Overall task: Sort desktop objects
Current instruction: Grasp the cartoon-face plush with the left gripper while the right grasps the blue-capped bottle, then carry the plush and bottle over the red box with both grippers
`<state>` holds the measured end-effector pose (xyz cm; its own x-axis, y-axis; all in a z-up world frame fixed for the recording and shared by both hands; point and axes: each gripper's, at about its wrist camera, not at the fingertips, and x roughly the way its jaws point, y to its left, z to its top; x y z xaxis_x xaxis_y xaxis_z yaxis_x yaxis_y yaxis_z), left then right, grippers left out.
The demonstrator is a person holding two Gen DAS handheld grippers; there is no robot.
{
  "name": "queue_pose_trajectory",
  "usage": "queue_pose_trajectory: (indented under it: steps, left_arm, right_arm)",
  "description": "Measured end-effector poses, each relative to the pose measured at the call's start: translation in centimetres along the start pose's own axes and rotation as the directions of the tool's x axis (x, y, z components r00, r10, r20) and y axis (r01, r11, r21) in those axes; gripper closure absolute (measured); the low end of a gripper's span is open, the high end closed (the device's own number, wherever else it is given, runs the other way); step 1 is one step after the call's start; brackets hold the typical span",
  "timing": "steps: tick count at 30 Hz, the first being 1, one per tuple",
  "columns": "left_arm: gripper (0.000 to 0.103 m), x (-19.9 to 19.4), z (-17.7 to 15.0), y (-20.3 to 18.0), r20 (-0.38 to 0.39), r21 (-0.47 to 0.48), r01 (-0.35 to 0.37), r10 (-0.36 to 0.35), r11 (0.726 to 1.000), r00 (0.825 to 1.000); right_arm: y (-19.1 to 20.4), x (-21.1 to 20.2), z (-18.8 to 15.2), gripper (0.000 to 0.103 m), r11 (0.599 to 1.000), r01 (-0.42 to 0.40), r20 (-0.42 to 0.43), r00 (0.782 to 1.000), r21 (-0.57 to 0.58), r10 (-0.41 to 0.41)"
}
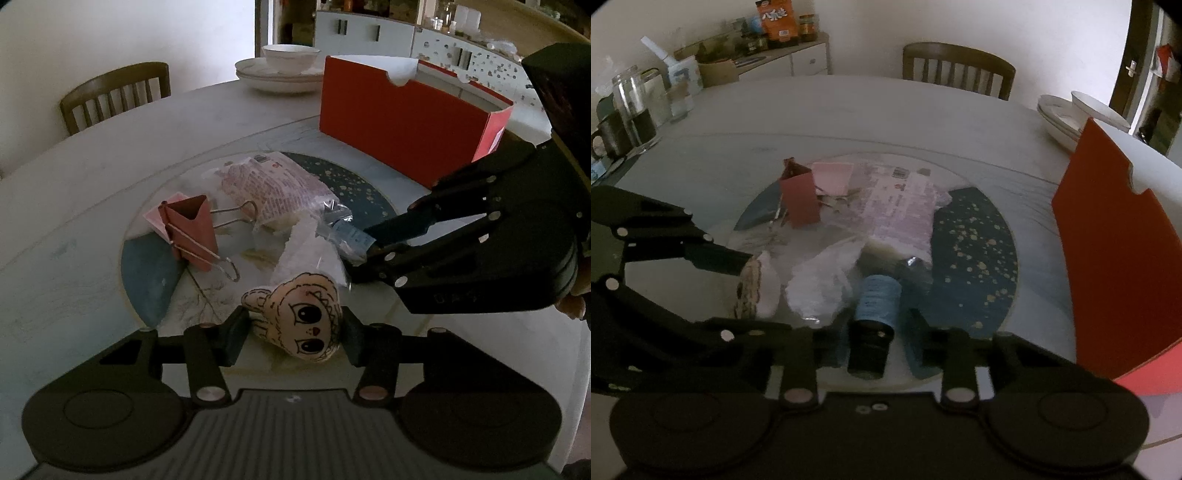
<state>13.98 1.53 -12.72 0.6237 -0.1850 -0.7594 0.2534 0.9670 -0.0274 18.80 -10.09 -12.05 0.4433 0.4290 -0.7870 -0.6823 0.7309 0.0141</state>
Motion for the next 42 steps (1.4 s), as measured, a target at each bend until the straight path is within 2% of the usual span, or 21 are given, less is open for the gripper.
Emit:
queue_pose_trajectory:
  steps: [3,15,20,33,42]
  left_arm:
    - [0.053,-0.3,-0.2,-0.2,-0.003,-0.009,0.013,-0.013,1.000,1.000]
    - [0.055,-1.4,-0.6,-0.7,-0.023,-0.078,0.033,-0.035,0.996,0.999]
    - [0.055,-1.9,-0.3,-1.6,-0.023,-0.069,0.032,-0.034,0.997,0.999]
    - [0.055,-3.1,2.1,-3.9,-0.008,-0.066,0.074,-0.074,0.995,0.997]
    - [0.055,-4.0,4.3,-5.9,-0.003,-0.054,0.104,-0.105,0.993,0.995]
  right_arm:
    - [0.2,-0.2,-0.2,0.080,1.000,0.000,0.002,1.000,-0.005,0.000]
    - [-0.9,-2.5,-2.6,0.080,0.998,0.011,-0.028,1.000,0.063,-0.009]
    - [-1.8,-3.7,-3.7,0.080,0.993,0.010,-0.045,0.999,0.115,-0.004]
    - [-3.7,-7.7,-5.4,0.080,0.981,0.024,-0.035,0.999,0.193,-0.018]
    - [-5.2,-11.3,-4.9,0.080,0.969,0.016,0.022,1.000,0.248,-0.022]
